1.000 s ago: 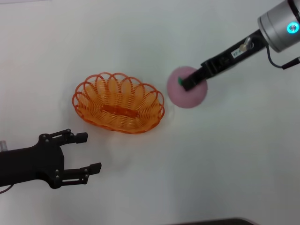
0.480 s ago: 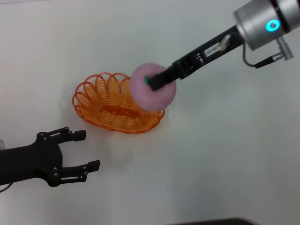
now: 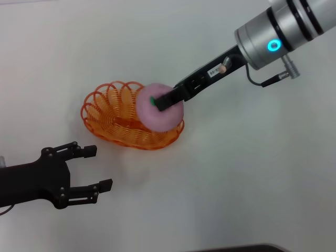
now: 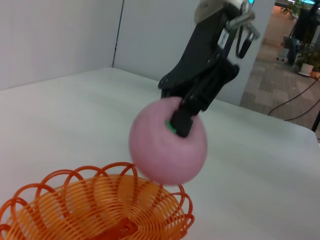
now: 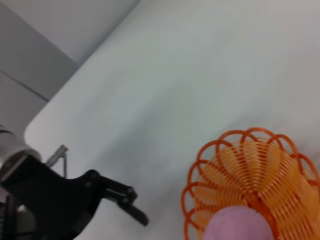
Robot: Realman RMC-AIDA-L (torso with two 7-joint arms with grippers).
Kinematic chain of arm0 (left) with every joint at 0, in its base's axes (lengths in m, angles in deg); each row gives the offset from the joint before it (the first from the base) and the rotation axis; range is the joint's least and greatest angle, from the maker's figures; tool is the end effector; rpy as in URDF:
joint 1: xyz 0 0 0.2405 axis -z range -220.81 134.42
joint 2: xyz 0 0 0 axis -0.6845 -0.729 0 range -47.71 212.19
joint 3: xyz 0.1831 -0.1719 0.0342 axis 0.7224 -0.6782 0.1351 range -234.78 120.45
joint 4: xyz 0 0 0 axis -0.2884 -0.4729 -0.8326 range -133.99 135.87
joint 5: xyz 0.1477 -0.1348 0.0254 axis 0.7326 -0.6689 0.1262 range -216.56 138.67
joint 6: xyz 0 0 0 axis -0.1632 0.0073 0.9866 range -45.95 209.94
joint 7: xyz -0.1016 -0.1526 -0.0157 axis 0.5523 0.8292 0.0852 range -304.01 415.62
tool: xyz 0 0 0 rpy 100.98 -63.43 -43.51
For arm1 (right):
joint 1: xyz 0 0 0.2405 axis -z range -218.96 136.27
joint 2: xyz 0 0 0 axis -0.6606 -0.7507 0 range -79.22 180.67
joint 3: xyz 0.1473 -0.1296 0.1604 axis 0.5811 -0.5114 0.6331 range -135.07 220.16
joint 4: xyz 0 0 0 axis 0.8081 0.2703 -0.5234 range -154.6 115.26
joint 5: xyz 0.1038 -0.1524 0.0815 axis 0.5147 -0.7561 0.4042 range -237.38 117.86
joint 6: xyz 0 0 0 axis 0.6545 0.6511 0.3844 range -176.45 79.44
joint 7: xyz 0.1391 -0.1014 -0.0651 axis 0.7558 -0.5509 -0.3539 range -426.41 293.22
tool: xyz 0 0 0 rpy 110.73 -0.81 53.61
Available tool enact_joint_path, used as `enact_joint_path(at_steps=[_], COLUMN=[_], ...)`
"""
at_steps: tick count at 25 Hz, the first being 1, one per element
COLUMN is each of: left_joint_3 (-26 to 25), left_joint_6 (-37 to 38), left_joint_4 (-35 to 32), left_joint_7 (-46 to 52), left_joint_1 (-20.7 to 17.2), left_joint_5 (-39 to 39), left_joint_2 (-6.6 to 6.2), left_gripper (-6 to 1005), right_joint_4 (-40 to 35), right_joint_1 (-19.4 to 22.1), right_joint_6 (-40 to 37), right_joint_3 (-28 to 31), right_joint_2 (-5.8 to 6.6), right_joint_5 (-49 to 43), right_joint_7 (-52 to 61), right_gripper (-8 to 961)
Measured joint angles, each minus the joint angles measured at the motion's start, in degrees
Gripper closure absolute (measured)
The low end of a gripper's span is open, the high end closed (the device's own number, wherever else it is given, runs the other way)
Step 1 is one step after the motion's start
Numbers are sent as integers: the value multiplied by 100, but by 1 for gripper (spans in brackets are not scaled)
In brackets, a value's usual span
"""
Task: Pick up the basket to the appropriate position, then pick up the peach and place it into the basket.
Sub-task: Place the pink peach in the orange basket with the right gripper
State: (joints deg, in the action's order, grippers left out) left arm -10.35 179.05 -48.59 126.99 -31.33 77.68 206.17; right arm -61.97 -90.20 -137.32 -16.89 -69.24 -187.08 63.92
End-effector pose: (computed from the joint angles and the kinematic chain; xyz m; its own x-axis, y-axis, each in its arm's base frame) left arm -0.2812 0.2352 -0.0521 0.8410 0.3313 0.4277 0.4093 -0.9066 -0.1025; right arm 0.1495 0.3572 -0.0841 0.6894 -0.7240 -0.0224 -0.7200 -0.6884 0.0879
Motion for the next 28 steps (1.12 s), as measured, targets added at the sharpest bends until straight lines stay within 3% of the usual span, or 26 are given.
enact_joint_path(at_steps=[9,18,28], left_joint_3=[3,-15,-15], left_joint_6=[67,66,71], left_joint_4=[5,6,5], left_joint_7=[1,8,38], left_joint_1=[8,15,24], left_joint_5=[0,1,19], left_joint_2=[0,0,-9], left_gripper=[145,146,146], right_joint_4=[354,456,405], right_joint_1=[-80,-28,150], right_joint_6=[481,568,512], right_joint_3=[-145,-172,-50], right_joint_2=[-19,-1,20], right_joint_5=[120,369,465], right_joint_7=[-213,-448,-1063], right_gripper=[797,570,113])
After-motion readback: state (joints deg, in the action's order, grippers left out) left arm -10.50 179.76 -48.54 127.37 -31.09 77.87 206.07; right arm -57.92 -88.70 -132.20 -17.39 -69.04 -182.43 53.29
